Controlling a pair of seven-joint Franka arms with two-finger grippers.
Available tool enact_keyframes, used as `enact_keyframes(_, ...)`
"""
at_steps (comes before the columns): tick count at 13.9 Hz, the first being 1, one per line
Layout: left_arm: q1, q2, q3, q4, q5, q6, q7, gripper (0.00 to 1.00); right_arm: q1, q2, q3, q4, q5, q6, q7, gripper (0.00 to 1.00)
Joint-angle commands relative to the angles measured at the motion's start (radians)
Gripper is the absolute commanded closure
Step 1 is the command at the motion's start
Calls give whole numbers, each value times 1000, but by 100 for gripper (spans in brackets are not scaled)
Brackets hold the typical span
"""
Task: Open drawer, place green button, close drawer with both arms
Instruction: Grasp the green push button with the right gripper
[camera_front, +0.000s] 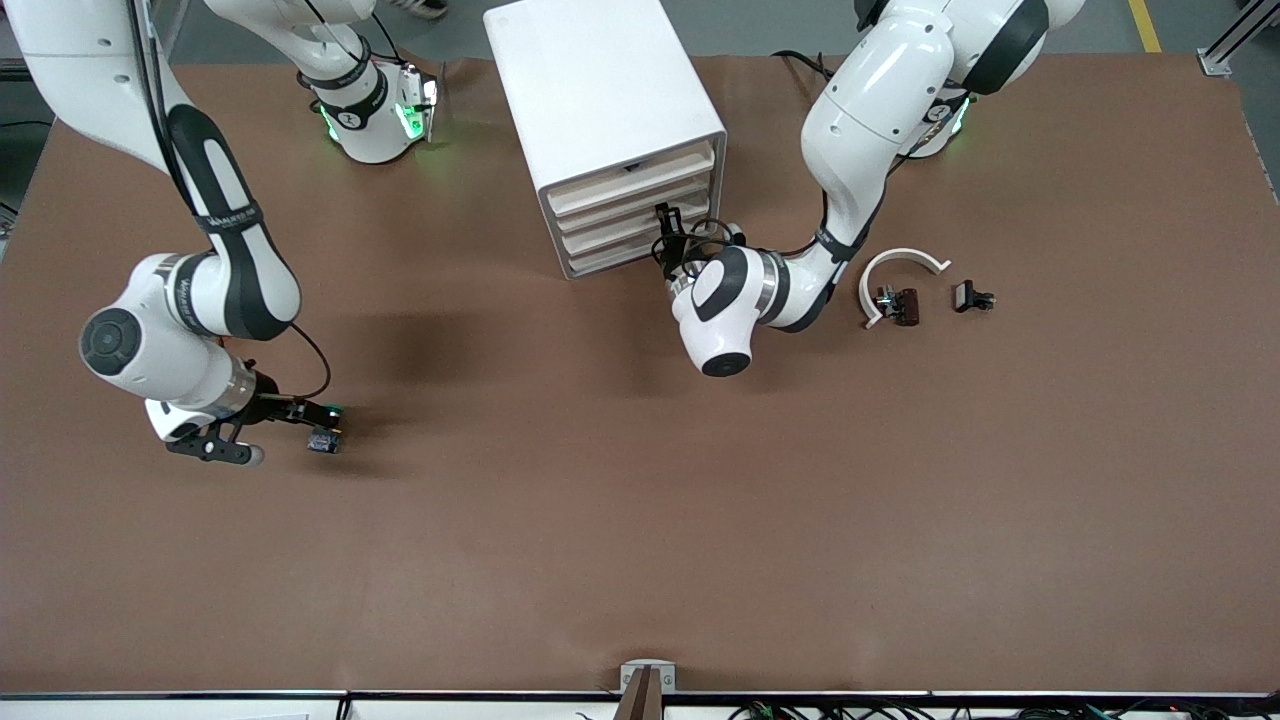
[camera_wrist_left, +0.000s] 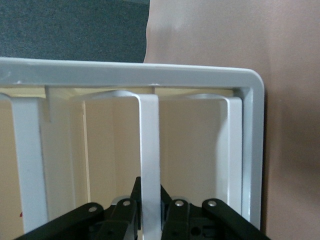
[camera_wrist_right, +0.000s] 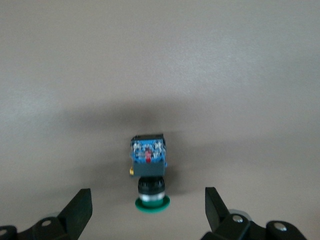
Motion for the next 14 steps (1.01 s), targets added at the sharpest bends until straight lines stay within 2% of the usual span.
enact_keyframes(1, 20, 10, 15, 51, -6, -8, -15, 100, 6, 46, -7, 9, -14, 55, 17, 0)
enact_keyframes(5, 123, 13, 28, 90, 5, -7, 7, 100, 26, 92, -10, 18, -15, 103, 17, 0)
enact_keyframes(12, 160, 42, 95, 166, 4, -4, 71, 100, 37, 130, -11, 20, -20, 149, 17, 0)
enact_keyframes(13, 172, 45, 95, 170, 2, -2, 85, 100, 37, 130, -11, 20, -35, 148, 15, 19)
enact_keyframes(14, 177, 47, 95, 172, 2, -2, 99, 94, 37, 130, -11, 21, -44, 145, 15, 47)
